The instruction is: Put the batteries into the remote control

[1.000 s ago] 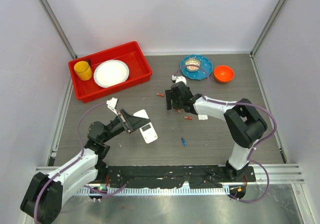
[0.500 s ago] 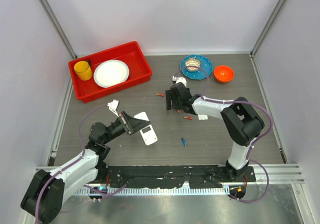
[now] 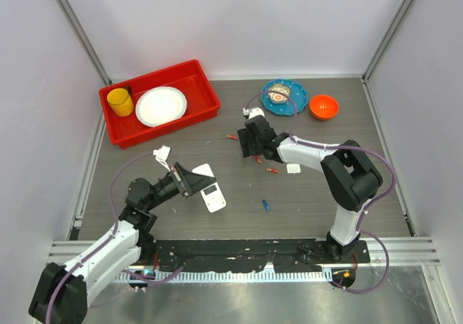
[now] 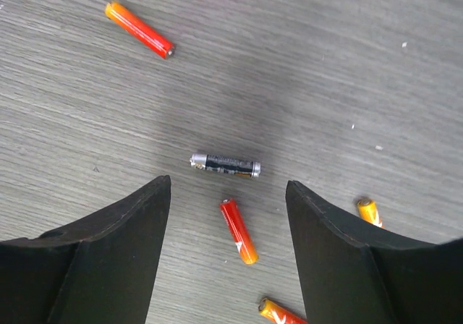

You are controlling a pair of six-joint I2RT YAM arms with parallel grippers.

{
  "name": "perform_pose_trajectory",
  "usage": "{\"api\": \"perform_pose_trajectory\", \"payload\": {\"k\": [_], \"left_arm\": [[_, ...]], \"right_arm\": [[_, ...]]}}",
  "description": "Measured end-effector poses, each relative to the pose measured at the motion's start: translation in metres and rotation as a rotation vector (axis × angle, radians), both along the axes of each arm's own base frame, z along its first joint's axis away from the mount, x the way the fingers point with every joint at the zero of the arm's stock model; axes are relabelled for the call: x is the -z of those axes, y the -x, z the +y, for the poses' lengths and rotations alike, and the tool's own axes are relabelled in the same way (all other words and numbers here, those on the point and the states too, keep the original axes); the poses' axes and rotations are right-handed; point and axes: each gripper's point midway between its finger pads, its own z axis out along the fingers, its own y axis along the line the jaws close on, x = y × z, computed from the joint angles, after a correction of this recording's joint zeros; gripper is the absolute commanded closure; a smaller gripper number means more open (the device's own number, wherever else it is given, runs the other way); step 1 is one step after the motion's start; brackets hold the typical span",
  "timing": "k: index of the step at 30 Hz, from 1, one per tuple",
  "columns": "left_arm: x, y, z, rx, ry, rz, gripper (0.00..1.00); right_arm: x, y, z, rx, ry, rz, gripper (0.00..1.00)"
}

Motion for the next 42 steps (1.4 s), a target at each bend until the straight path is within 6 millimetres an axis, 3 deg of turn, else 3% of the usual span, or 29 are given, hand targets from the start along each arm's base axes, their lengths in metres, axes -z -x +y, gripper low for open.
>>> {"api": "perform_pose_trajectory", "payload": {"k": [12,20,28,42], "left_arm": [[0.006,0.001,0.000,0.002,-0.043,0.002,1.00],[0.006,0.002,0.001,0.005,-0.050,0.001,1.00],[0.006,0.002,0.001,0.004,-0.059,-0.012,1.00],[0.007,0.002,0.001,0.003,-0.062,-0.011,1.00]], "right_arm": [[-0.005,-0.004,0.000,-0.194,0.128,-0.048,0.41],[0.015,-0.006,0.006,-0.289,0.178,-0.034,0.47],[0.021,-0.012,0.013,-0.305,0.176,-0.035,0.49],[0.023,-0.015,0.017,-0.282,0.152,-0.031,0.67]]}}
